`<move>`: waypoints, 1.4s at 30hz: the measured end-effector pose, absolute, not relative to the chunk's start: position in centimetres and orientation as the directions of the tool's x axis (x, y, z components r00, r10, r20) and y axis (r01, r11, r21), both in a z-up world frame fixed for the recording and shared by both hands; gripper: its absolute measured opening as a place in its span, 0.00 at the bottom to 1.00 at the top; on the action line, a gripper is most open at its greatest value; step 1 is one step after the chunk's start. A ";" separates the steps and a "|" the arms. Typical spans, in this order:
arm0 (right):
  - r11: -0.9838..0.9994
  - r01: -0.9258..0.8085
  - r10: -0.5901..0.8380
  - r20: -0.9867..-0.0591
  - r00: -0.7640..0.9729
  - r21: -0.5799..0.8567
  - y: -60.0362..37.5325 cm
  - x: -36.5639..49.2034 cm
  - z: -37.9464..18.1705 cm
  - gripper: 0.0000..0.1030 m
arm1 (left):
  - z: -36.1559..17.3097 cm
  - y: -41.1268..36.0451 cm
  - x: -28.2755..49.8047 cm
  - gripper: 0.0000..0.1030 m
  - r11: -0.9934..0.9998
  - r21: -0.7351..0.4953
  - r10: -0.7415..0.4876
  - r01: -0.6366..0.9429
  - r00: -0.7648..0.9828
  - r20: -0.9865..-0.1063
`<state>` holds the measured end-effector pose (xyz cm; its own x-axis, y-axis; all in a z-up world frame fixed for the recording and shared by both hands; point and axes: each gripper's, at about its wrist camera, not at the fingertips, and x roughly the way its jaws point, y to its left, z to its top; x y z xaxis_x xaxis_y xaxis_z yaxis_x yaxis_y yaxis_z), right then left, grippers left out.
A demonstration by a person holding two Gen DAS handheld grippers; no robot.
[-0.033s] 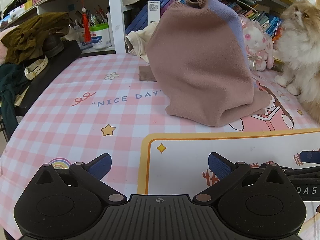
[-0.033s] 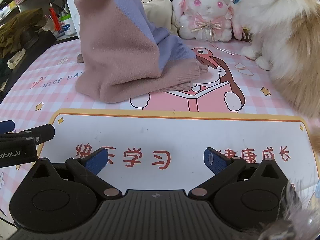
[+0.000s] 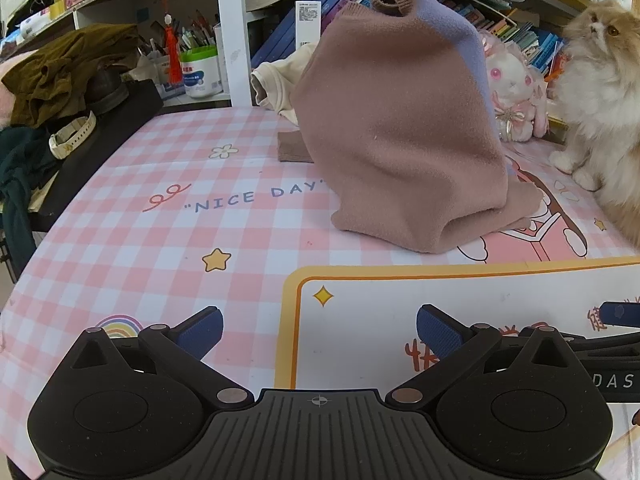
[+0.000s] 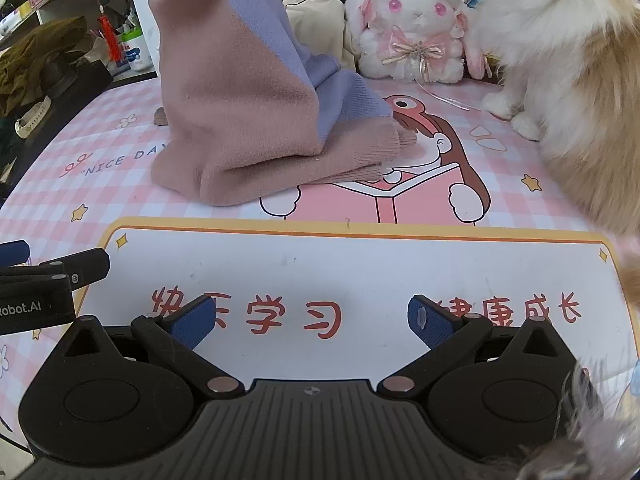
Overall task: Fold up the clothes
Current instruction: 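Move both grippers toward the crumpled lavender-and-mauve sweater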
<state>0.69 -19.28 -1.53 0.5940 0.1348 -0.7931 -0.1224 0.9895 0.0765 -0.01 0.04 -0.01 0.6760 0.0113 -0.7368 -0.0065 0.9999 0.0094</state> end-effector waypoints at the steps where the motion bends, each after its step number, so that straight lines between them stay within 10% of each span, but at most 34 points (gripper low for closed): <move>1: 0.989 -0.123 0.135 -0.794 0.593 0.077 -19.3 0.7 -1.5 1.00 | 0.0 0.1 0.0 1.00 1.000 0.008 0.010 -0.006 0.676 -0.737; 42: 0.987 -0.141 0.145 -0.787 0.599 0.075 -19.1 0.6 -1.4 1.00 | 0.3 0.1 -0.6 1.00 1.000 0.014 0.021 -0.015 0.686 -0.728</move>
<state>0.59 -19.09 -1.40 0.5990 0.1454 -0.7875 -0.1411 0.9872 0.0749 -0.55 0.14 0.25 0.6856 0.0205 -0.7277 -0.0152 0.9998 0.0139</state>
